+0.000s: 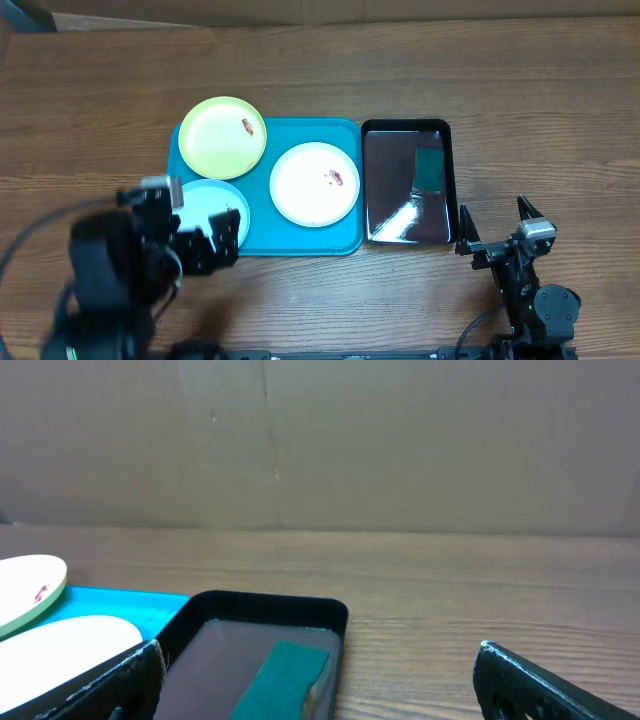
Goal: Clean dirty plates on tray and stack at the side
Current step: 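Move the left gripper to the white plate's left rim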
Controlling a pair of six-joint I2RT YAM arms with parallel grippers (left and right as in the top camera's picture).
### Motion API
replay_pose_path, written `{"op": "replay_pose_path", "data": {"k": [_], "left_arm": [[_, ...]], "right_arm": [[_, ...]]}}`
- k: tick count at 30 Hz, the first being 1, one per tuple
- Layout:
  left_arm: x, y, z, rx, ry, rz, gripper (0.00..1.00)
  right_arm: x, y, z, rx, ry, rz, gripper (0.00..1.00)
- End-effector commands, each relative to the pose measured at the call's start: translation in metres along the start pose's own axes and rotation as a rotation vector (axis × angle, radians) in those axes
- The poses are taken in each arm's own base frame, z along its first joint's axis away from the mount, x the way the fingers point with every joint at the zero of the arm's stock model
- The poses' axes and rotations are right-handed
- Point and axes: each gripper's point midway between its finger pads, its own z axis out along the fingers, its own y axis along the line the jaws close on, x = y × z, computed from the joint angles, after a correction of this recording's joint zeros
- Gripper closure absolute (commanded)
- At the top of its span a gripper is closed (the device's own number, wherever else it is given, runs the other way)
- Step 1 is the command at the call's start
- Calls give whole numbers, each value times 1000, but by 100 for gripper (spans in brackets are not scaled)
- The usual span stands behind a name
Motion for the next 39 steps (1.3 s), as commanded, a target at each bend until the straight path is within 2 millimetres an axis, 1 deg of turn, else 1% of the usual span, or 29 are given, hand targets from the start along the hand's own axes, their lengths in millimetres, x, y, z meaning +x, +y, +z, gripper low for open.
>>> {"op": "replay_pose_path", "data": {"k": [1, 4, 5, 6, 7, 8, 10, 12, 13, 17, 21, 25, 29, 30, 31, 32, 34, 36, 39], "left_arm": [[-16, -15, 13, 62, 140, -6, 0], [-19, -12, 31, 60, 250, -47, 0], [-19, -12, 38, 66, 284, -61, 8], [-17, -11, 46, 71, 318, -75, 20], [-14, -10, 52, 74, 348, -93, 39], [-10, -8, 61, 71, 391, -117, 55], [0, -5, 75, 56, 463, -145, 75], [9, -3, 88, 41, 514, -141, 86], [15, -1, 96, 23, 537, -134, 88], [39, 13, 125, -84, 601, -147, 87], [57, 12, 147, -88, 633, -146, 81], [70, 7, 164, -78, 654, -118, 70], [74, 2, 174, -72, 663, -105, 68], [74, 2, 176, -72, 663, -104, 68], [73, 1, 178, -69, 660, -101, 67], [73, 1, 179, -68, 659, -100, 65], [73, 1, 179, -68, 656, -99, 62], [72, 2, 180, -74, 652, -97, 62], [71, 4, 180, -87, 646, -91, 58]], "right_arm": [[2, 1, 0, -5, -4, -5, 0], [2, 1, 0, -5, -4, -5, 0], [2, 1, 0, -5, -4, -5, 0], [2, 1, 0, -5, -4, -5, 0], [2, 1, 0, -5, -4, -5, 0], [2, 1, 0, -5, -4, -5, 0], [2, 1, 0, -6, -4, -5, 0], [2, 1, 0, -5, -4, -5, 0], [2, 1, 0, -5, -4, -5, 0], [2, 1, 0, -5, -4, -5, 0], [2, 1, 0, -6, -4, -5, 0], [2, 1, 0, -6, -5, -5, 0], [-2, 3, 0, -16, -17, 0, 0], [-4, 8, 0, -46, -27, -2, 0], [-10, 19, -1, -112, -47, 16, 0], [-13, 24, -2, -142, -55, 46, 0], [-23, 25, -4, -143, -66, 107, 0], [-36, 26, -8, -143, -67, 111, 0], [-64, 25, -16, -121, -54, 116, 0]]}}
